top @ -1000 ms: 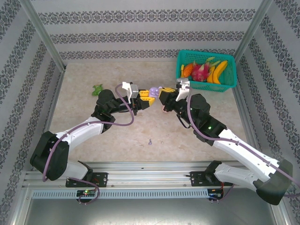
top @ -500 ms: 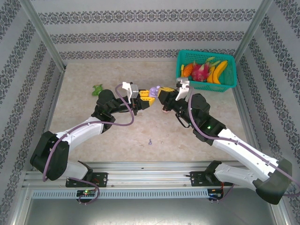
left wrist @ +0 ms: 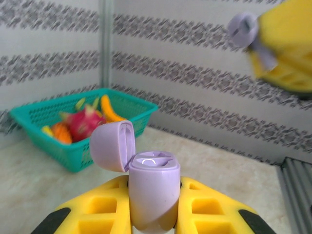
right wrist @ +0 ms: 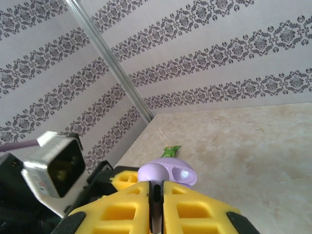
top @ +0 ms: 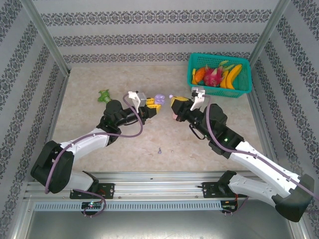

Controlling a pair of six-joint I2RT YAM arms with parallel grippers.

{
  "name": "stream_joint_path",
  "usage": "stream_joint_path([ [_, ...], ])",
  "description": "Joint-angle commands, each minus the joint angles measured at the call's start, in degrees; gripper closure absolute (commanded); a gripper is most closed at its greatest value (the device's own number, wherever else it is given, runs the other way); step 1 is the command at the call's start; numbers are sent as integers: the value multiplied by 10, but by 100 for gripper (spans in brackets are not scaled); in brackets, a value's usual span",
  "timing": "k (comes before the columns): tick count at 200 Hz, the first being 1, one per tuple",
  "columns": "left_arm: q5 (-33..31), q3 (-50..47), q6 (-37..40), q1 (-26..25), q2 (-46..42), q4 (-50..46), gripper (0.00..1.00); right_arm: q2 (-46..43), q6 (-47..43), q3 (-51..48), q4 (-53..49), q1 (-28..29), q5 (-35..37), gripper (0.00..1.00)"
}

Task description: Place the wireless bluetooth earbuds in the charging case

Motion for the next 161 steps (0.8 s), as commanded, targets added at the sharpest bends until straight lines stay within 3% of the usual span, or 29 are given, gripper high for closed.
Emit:
stream_joint_path([
  [1,-75,-35,20,9,-44,14,100,-16,24,-30,-25,2,4,89],
  [40,-127,-82,21,24,-101,22,100,17,69,-111,-14,12,7,90],
  [74,-137,-86,23,25,-131,1,100,102,112,-154,24,38,30,92],
  [161,-164,-104,13,24,-171,6,100,356,218,-67,51,83,48,92],
])
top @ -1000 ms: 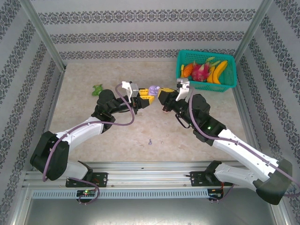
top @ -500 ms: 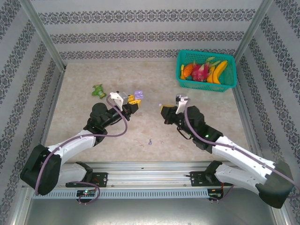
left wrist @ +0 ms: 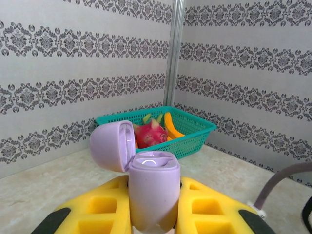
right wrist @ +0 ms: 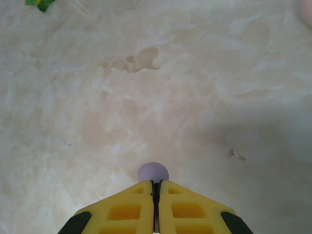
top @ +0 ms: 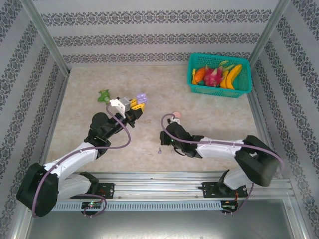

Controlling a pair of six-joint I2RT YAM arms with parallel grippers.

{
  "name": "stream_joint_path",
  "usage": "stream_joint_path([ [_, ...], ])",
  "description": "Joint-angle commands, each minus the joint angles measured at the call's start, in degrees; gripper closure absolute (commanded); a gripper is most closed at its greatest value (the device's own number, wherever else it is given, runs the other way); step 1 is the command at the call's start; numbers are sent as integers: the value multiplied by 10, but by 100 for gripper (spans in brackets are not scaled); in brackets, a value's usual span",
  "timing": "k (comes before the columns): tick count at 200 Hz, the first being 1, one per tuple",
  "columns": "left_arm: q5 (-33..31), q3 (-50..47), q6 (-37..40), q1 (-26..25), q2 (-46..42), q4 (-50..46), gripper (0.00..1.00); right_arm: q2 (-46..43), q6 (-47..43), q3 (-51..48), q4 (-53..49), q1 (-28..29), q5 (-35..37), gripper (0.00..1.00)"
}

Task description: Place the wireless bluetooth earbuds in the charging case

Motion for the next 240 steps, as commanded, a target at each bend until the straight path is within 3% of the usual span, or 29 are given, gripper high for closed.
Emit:
stream_joint_path([
  [1,-15,-7,4,5,-21,8,100,48,48,43,22,9,11,92],
  [87,-27,-16,1,5,-33,10,100,162,101,105,-6,23,-6,88],
  [135,-41,-17,1,6,-35,16,100,148,97,111,-40,24,-2,65],
  [161,-52,-19,1,8,-38,19,100,125,79,128,-80,18,7,58],
  [193,-61,-21,1,13,-45,17,100,123,34,163,-131,3,-6,52],
  [240,-64,-21,-3,22,-54,5,100,174,-136,227,-184,-31,-135,50],
])
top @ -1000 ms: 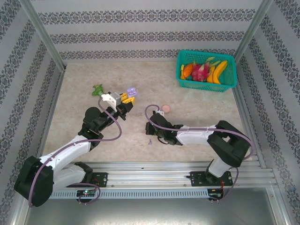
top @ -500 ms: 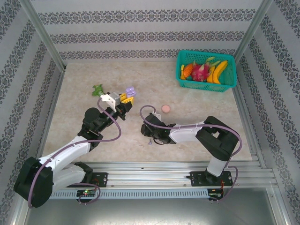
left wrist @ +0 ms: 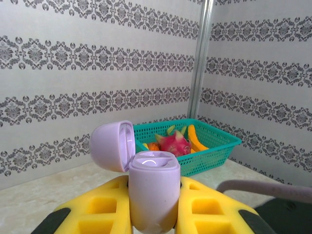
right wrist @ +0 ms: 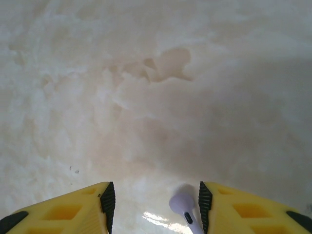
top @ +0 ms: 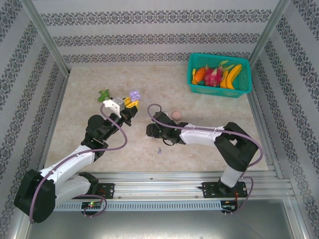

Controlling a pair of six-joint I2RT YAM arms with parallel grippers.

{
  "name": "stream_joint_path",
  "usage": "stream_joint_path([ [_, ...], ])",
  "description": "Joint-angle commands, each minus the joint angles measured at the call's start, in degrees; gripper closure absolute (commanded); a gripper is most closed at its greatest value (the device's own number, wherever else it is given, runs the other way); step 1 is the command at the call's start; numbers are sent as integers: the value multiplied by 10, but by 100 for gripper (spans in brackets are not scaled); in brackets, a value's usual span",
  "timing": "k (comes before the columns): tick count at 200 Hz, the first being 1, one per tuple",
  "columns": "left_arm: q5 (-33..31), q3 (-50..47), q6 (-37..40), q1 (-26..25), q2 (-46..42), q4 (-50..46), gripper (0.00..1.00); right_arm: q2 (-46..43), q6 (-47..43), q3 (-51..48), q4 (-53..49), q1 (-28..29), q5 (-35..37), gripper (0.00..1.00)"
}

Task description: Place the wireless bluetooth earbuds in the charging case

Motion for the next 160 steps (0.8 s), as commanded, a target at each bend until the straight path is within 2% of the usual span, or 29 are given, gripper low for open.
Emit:
stream_joint_path([
  [1,-7,-6,-2,10,-14,5,100,29,-117,31,-53,-10,-72,50],
  [48,-9,-8,-7,18,-20,1,100,43,-215,57,-116,-11,-64,52],
  [160,-9,-7,-13,23,-19,-4,100,101,-242,102,-149,-4,-46,55],
])
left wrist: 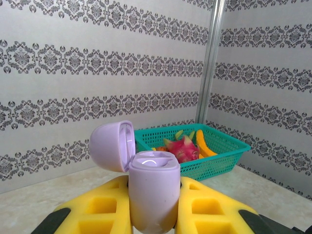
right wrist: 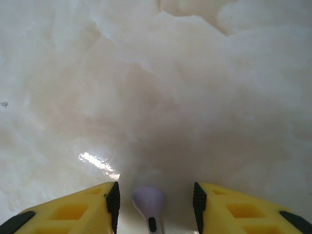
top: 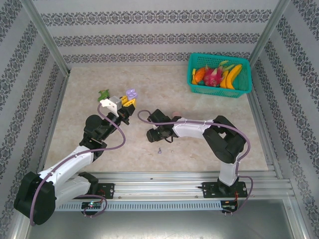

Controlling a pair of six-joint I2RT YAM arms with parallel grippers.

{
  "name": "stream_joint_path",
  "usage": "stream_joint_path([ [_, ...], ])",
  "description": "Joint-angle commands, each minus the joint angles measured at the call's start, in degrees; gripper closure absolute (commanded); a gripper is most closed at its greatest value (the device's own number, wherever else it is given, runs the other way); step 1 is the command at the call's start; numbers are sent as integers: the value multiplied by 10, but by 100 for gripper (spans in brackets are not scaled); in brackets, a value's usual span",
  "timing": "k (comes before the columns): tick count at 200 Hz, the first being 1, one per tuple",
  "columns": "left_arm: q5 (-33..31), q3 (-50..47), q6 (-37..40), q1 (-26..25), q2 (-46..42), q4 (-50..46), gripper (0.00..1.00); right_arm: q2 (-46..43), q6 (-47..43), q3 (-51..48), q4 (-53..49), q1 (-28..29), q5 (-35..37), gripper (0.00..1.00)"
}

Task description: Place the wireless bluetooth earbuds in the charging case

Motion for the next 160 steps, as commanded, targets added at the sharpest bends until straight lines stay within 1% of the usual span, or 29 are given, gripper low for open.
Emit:
stream_joint_path([
  [1,-2,-6,-8,9,-9,-1,100,18,-18,24,-19,9,16,55],
  [64,-3,-6,-10,10,-7,-2,100,32,-33,41,-51,24,45,61],
  [114,-4,-5,-13,11,-6,-3,100,34,-46,44,-76,39,74,61],
  [160,-6,-3,-15,11,-5,-4,100,40,-50,47,-86,47,92,64],
])
